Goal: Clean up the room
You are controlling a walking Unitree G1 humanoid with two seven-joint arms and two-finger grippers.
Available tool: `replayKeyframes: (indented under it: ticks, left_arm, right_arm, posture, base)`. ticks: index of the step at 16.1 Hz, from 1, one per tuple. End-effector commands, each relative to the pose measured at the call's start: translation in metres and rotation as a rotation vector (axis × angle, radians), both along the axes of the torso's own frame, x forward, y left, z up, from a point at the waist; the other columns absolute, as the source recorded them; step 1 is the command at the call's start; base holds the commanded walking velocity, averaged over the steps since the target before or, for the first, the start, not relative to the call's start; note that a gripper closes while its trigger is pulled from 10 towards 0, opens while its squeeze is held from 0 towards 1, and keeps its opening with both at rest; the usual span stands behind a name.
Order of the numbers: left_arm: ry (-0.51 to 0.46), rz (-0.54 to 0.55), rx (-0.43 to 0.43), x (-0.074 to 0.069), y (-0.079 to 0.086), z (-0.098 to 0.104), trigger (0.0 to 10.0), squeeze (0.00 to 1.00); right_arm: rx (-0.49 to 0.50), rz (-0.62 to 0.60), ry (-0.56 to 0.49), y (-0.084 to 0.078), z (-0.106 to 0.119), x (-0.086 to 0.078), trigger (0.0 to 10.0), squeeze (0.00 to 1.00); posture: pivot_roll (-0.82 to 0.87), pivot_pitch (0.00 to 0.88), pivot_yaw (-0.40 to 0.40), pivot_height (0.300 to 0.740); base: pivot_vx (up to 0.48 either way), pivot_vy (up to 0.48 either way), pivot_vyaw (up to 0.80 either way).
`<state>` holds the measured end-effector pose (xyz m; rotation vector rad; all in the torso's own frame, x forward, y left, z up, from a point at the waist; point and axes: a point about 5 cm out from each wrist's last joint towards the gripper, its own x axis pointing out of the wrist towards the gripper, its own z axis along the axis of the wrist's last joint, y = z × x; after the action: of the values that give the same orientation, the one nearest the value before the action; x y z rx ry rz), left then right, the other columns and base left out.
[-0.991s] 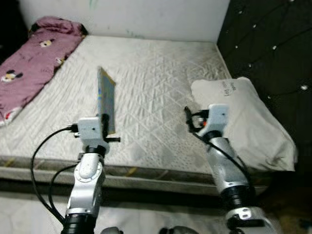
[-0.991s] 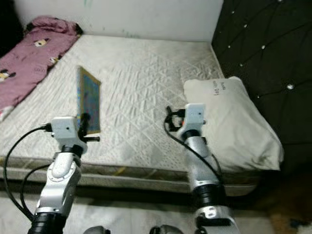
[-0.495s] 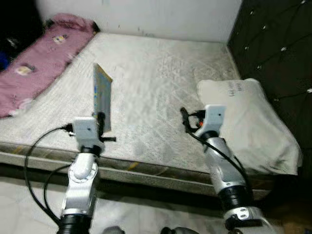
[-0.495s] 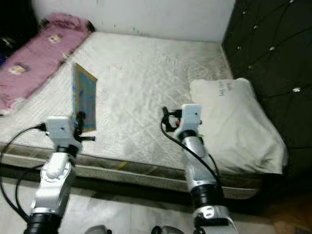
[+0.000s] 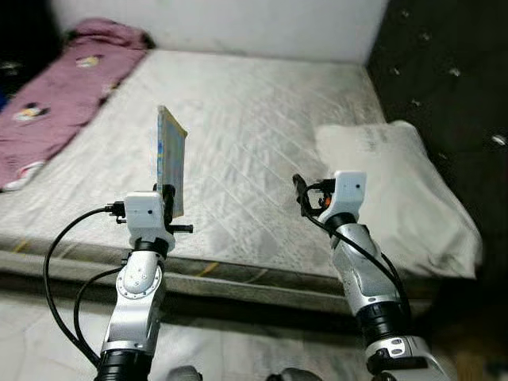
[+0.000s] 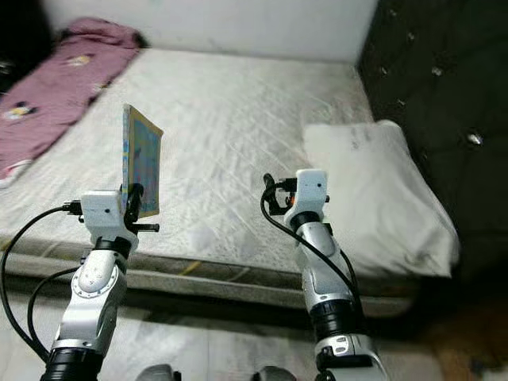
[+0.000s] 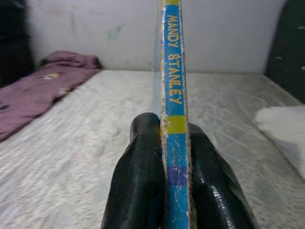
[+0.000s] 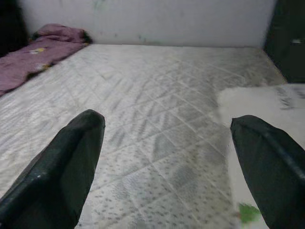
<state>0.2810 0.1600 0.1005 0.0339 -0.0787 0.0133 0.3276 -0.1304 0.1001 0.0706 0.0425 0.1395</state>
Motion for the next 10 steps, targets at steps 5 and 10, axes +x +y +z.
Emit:
replayKeyframes:
  ticks: [5,10]
  left_arm:
    - [-0.045,-0.007,0.0,0.0019,-0.0012,0.0106,10.0,0.0]
    - [-0.058,-0.01,-0.028,0.0023,-0.0018,0.0121,10.0,0.0]
  right_arm:
    - [-0.002,0.0,-0.007,-0.0014,0.0021,0.0009,10.0,0.0]
    - [-0.001,-0.004,-0.006,-0.0017,0.0022,0.0016,10.0,0.0]
  posture:
    - [-0.05,0.0,-0.03,0.74]
    - [-0.05,0.0,-0.03,0.74]
  base:
    - [0.0,-0.28,-0.57]
    - [0.0,-0.157,-0.36]
